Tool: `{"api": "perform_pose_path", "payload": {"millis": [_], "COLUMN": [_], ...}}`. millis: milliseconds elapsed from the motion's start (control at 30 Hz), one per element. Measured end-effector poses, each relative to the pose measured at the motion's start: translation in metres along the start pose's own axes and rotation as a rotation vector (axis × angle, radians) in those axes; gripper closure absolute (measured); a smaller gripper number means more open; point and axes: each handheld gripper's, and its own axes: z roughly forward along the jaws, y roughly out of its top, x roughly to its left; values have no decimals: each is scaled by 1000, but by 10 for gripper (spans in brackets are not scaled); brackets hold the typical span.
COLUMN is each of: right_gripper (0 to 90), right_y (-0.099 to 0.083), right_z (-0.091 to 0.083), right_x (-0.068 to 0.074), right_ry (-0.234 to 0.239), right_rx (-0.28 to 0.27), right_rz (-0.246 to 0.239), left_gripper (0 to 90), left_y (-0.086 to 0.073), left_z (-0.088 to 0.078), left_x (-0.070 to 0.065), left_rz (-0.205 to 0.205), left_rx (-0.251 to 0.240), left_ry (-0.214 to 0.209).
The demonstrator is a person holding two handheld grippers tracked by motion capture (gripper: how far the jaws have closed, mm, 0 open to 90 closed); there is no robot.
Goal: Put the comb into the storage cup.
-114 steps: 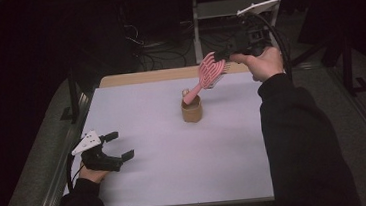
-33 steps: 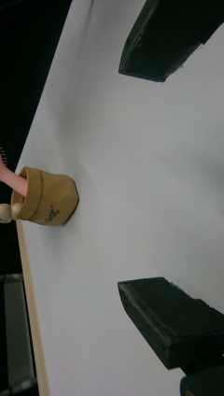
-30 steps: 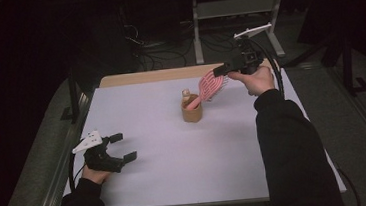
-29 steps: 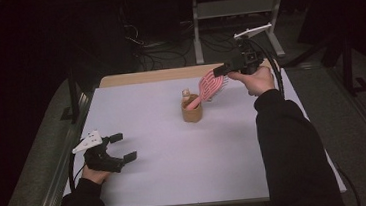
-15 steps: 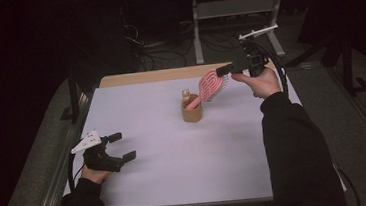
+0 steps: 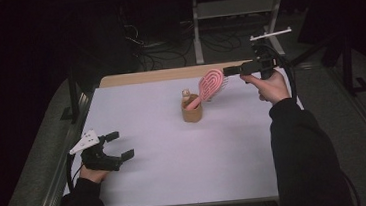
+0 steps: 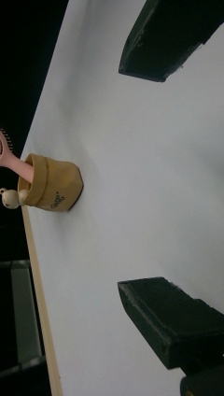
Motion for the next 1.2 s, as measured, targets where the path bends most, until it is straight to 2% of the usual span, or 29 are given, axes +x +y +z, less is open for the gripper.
{"api": "perform_pose_path", "payload": {"millis": [167, 333, 733, 900, 1200], "right_gripper": [0, 0, 0, 0, 0], "right_y": [-6, -13, -36, -48, -71], "right_z": [-6, -12, -20, -23, -28], "right_x": [-6, -11, -21, -27, -38], "right_ry": [31, 31, -5, 23, 10], "right_rx": [-37, -39, -30, -68, -74], "right_rz": [23, 40, 16, 23, 22], "left_gripper": [0, 0, 0, 0, 0], "left_y": [0, 0, -1, -1, -1], "left_z": [0, 1, 2, 2, 2], "left_x": [1, 0, 1, 2, 1], "left_rz": [-3, -2, -7, -10, 3], "left_rx": [-1, 6, 10, 9, 6], "left_ry": [2, 4, 4, 4, 1]}}
